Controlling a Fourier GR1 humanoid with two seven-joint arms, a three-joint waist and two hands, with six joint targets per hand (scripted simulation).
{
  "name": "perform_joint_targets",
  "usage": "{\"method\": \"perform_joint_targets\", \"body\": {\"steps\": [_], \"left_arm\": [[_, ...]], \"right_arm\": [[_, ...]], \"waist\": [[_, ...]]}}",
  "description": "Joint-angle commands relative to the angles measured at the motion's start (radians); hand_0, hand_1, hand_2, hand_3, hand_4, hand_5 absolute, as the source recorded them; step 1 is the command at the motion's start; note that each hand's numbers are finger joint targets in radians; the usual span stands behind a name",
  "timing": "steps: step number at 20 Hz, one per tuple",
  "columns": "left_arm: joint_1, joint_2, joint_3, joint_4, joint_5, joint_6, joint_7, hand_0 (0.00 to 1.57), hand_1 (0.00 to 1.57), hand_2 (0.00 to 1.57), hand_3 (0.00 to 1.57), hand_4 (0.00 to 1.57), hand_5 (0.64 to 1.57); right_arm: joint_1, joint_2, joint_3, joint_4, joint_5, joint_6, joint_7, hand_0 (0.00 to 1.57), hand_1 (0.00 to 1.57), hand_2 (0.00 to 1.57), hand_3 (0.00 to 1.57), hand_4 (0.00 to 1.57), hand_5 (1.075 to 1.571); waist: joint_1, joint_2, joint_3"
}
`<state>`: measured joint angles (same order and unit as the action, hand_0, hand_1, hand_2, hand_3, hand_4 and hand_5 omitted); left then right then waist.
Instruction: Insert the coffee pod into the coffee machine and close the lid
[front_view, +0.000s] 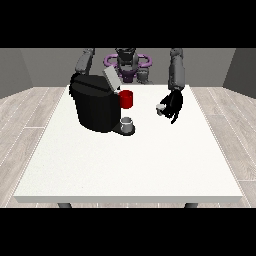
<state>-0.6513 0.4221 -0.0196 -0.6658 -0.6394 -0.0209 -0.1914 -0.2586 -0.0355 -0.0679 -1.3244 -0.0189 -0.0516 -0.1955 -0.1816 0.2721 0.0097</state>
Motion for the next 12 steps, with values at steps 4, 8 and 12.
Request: {"method": "perform_joint_targets", "body": {"steps": [4, 8, 12], "left_arm": [[-0.04, -0.042, 0.009, 0.048, -0.007, -0.004, -0.062, 1.38, 1.38, 1.42, 1.35, 0.66, 1.571], [-0.052, -0.029, 0.032, 0.051, 0.016, -0.033, -0.135, 1.37, 1.37, 1.42, 1.37, 0.68, 1.571], [-0.02, -0.066, 0.05, 0.063, 0.018, 0.004, -0.135, 1.4, 1.4, 1.4, 1.31, 0.63, 1.571]], "right_arm": [[-0.04, -0.011, -0.016, -0.012, -0.02, -0.004, 0.05, 0.0, 0.0, 0.0, 0.0, 0.41, 1.571], [0.032, 0.033, 0.032, 0.022, 0.008, -0.065, -0.001, 0.0, 0.0, 0.0, 0.0, 0.39, 1.571], [0.078, -0.001, -0.004, 0.025, -0.037, 0.027, -0.01, 0.0, 0.0, 0.0, 0.0, 0.29, 1.571]], "waist": [[0.001, -0.016, -0.0102], [0.023, -0.032, -0.01], [0.011, -0.091, -0.01]]}}
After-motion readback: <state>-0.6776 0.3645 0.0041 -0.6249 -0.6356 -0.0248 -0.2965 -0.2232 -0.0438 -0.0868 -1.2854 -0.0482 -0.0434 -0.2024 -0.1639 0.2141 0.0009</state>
